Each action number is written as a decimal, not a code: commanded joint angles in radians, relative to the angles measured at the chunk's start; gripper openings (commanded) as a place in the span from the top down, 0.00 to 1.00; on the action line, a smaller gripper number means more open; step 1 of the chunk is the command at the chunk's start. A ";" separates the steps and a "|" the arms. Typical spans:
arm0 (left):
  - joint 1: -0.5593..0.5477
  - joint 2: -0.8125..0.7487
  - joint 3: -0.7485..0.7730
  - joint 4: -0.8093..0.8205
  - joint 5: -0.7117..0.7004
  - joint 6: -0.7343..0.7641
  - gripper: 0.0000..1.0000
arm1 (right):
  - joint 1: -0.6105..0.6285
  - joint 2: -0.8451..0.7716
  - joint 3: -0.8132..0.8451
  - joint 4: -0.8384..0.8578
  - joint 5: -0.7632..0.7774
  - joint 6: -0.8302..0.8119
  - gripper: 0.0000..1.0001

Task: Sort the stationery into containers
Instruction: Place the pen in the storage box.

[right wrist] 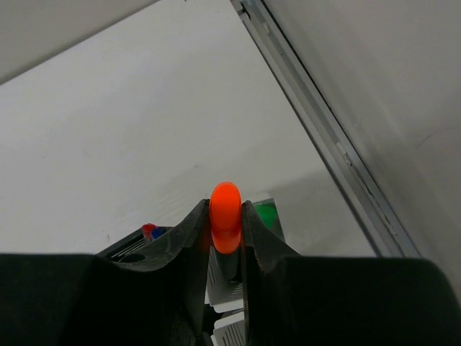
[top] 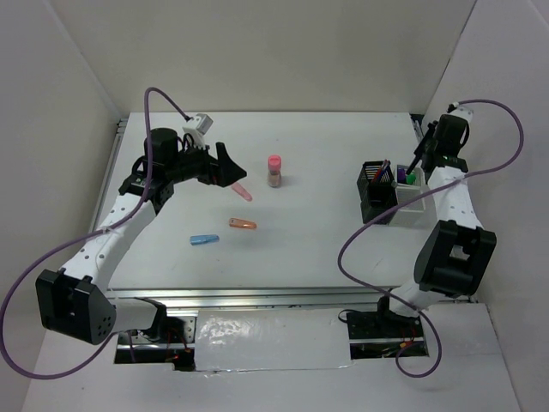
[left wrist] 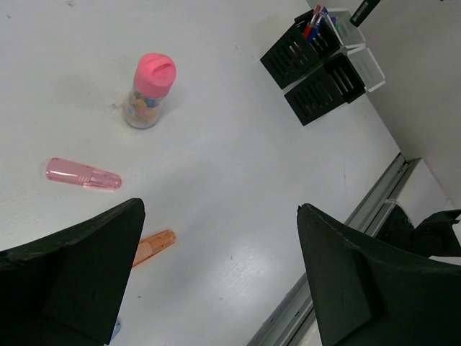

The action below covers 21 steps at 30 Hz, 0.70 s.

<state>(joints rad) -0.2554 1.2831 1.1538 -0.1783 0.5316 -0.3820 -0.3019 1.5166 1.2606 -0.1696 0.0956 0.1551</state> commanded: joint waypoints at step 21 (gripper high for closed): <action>0.082 0.059 -0.009 -0.017 0.160 0.169 0.02 | -0.022 0.047 0.052 -0.076 -0.149 0.040 0.47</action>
<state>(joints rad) -0.1940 1.3254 1.1236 -0.2169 0.5941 -0.2558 -0.3153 1.6409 1.2625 -0.2058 0.0067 0.1749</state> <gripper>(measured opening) 0.986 0.528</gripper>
